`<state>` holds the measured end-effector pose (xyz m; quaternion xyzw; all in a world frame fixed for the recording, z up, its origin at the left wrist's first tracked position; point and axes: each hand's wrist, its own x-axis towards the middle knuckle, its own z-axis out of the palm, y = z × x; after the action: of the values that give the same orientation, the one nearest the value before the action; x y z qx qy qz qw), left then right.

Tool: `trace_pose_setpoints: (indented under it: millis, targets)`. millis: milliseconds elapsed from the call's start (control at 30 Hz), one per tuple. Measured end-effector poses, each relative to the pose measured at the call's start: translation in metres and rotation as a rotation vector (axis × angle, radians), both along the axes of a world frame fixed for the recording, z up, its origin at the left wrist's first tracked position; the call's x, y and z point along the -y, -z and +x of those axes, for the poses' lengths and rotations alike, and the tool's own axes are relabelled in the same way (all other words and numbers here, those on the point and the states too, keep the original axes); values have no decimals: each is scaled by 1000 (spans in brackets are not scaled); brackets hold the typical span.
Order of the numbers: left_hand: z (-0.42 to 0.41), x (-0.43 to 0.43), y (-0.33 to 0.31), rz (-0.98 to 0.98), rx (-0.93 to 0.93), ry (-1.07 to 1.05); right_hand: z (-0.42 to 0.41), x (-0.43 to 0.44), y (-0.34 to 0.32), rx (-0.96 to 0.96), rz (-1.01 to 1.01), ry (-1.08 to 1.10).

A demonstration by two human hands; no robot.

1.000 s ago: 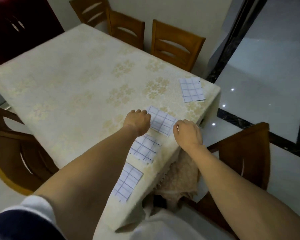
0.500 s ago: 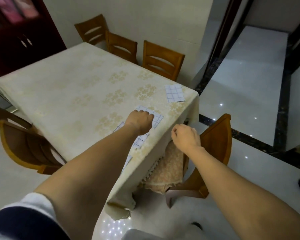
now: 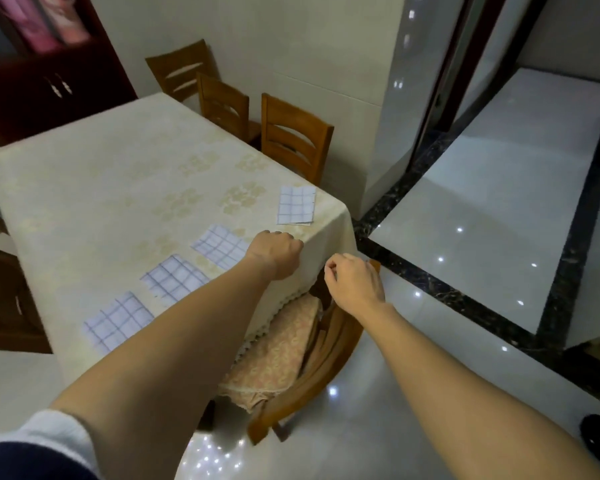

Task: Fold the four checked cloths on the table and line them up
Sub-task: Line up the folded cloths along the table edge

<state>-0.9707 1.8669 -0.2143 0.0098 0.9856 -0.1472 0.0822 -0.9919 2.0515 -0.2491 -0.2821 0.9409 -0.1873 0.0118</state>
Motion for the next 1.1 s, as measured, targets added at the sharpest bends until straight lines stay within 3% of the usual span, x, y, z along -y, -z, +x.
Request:
trace_pose_setpoints:
  millis: [233,700,933,1100]
  targets:
    - [-22,3,7,24,16,-202,-68,3,-8,25,-28,-201]
    - [-154,25,53,119,126,-380,-241,25,-10,34,77,-227]
    - [-200,35,71,126,183,-571,-318,68,32,124,84,-458]
    - [-223,33,88,161,204,-851,-387,89,48,172,122,-637]
